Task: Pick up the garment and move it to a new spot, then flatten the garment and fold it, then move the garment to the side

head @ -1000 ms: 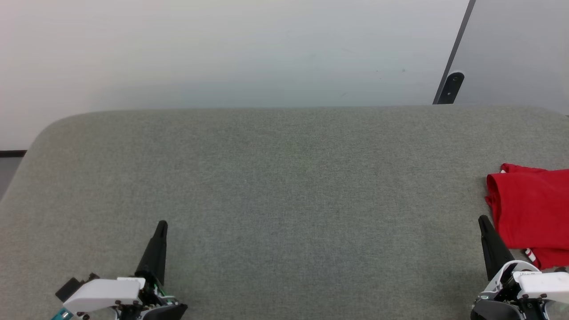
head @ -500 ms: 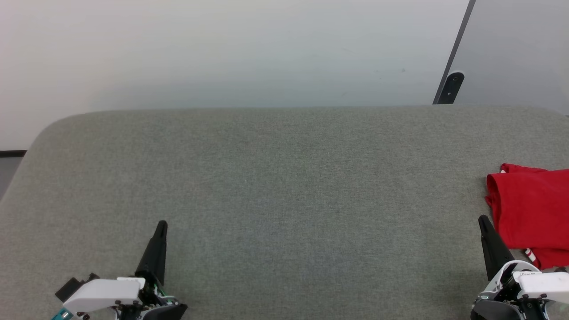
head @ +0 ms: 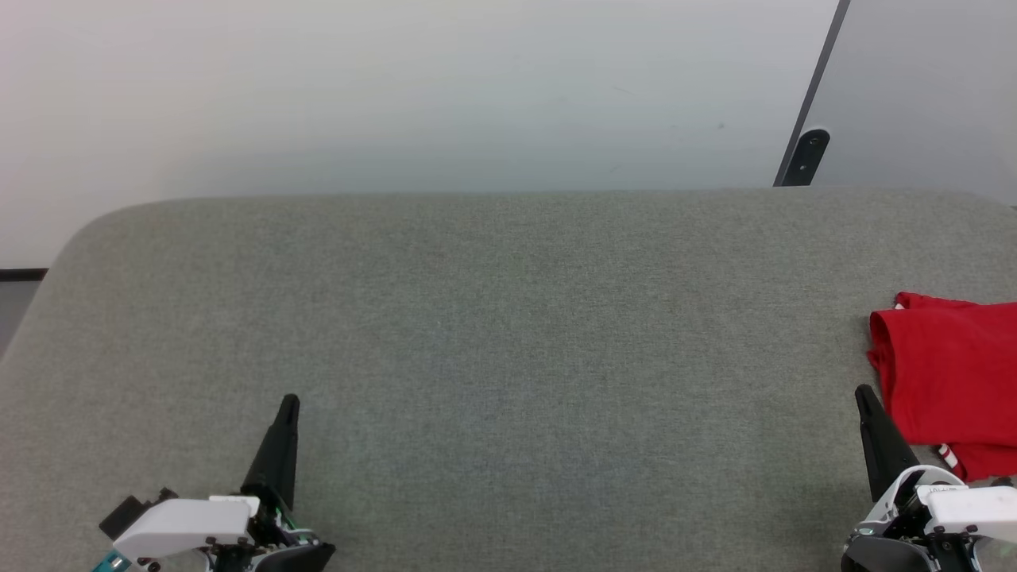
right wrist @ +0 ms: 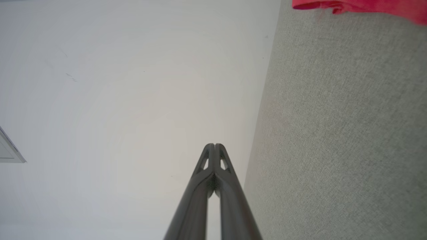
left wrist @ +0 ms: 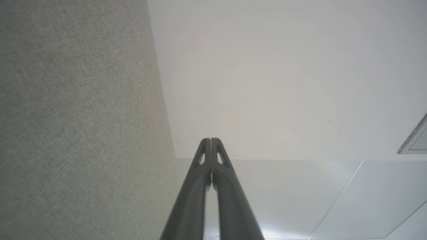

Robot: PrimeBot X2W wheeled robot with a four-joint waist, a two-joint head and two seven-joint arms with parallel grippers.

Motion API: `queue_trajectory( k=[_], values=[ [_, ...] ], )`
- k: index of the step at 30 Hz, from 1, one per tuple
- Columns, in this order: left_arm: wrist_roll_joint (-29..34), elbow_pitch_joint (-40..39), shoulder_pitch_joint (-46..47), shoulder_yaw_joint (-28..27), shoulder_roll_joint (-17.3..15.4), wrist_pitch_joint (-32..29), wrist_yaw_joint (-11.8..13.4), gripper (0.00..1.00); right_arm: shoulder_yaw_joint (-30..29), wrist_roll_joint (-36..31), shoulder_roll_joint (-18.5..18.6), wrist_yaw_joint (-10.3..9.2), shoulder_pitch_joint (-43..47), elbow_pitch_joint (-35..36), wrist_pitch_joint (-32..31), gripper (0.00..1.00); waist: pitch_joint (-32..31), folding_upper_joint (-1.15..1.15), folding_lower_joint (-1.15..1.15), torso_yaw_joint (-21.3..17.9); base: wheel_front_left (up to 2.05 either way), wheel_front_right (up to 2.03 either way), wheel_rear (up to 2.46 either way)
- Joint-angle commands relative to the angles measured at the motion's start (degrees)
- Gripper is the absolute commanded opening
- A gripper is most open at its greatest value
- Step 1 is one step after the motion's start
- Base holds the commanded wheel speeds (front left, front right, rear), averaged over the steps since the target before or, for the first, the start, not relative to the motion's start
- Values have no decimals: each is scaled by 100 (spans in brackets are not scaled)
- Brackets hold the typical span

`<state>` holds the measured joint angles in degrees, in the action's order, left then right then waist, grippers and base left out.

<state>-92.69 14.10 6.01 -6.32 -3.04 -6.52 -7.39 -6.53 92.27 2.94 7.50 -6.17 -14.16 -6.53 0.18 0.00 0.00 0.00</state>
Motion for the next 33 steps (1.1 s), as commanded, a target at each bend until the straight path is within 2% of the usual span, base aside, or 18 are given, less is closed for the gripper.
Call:
queue_trajectory(
  k=[1,33],
  values=[
    [26,7,54,-18,8,4,-28,0,-2,26,-18,-2,-19,-1,14,0,0,0,0,0,0,0,0],
    [33,6,55,-26,16,-8,-28,0,-1,27,-19,-2,-19,0,15,0,0,0,0,0,0,0,0]
  ],
)
